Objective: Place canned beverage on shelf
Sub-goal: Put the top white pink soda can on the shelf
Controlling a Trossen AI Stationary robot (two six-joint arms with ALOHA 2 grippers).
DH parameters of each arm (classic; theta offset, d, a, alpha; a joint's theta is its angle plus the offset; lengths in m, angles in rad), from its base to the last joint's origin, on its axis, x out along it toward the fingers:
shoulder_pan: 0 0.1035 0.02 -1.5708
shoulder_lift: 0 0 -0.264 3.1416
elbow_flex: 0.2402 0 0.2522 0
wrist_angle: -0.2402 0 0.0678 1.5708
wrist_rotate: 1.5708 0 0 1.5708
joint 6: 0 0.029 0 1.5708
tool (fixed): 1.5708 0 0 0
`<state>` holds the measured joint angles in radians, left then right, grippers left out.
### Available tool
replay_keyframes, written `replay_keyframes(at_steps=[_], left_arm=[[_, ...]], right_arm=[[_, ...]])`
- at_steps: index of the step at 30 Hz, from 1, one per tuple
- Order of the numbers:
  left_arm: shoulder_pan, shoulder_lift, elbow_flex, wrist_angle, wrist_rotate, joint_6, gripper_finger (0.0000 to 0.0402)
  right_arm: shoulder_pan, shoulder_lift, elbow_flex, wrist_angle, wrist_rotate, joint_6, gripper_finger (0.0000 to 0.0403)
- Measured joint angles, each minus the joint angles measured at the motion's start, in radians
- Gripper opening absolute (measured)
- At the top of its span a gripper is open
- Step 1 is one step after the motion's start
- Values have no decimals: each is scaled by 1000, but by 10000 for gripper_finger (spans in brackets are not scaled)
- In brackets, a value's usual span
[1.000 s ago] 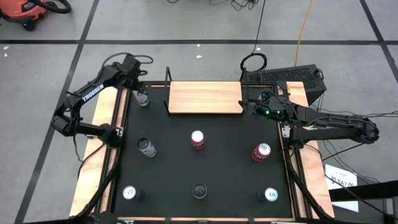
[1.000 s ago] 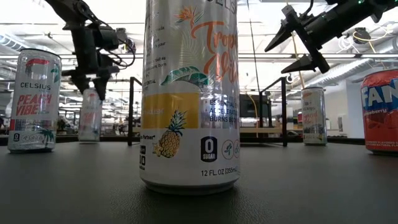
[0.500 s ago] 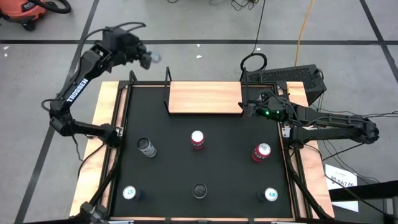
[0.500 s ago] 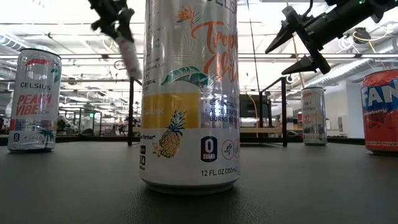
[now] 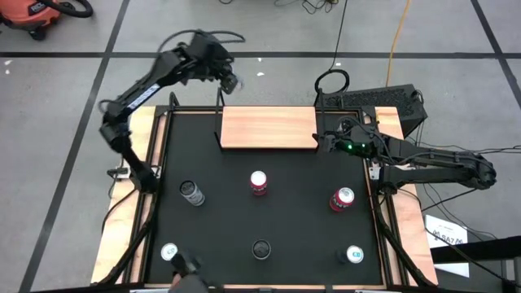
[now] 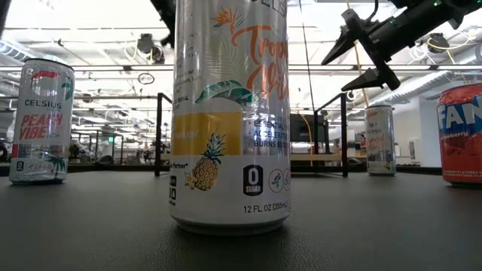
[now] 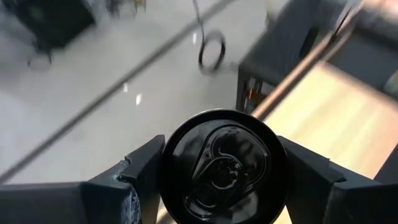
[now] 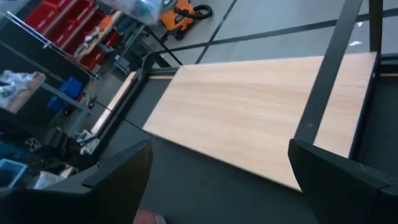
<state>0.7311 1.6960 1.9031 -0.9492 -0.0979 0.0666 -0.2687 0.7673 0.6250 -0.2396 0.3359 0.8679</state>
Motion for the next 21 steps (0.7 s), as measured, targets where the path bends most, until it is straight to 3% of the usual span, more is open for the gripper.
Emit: replay_keyframes(at_steps=[10, 21], left_arm=[[-3, 175, 23, -114, -4, -7, 242], [-8, 265, 21, -119, 16, -33, 242]], right_arm=[[0, 0, -1, -68, 1, 2, 364], [2, 0, -1, -123, 1, 10, 364]])
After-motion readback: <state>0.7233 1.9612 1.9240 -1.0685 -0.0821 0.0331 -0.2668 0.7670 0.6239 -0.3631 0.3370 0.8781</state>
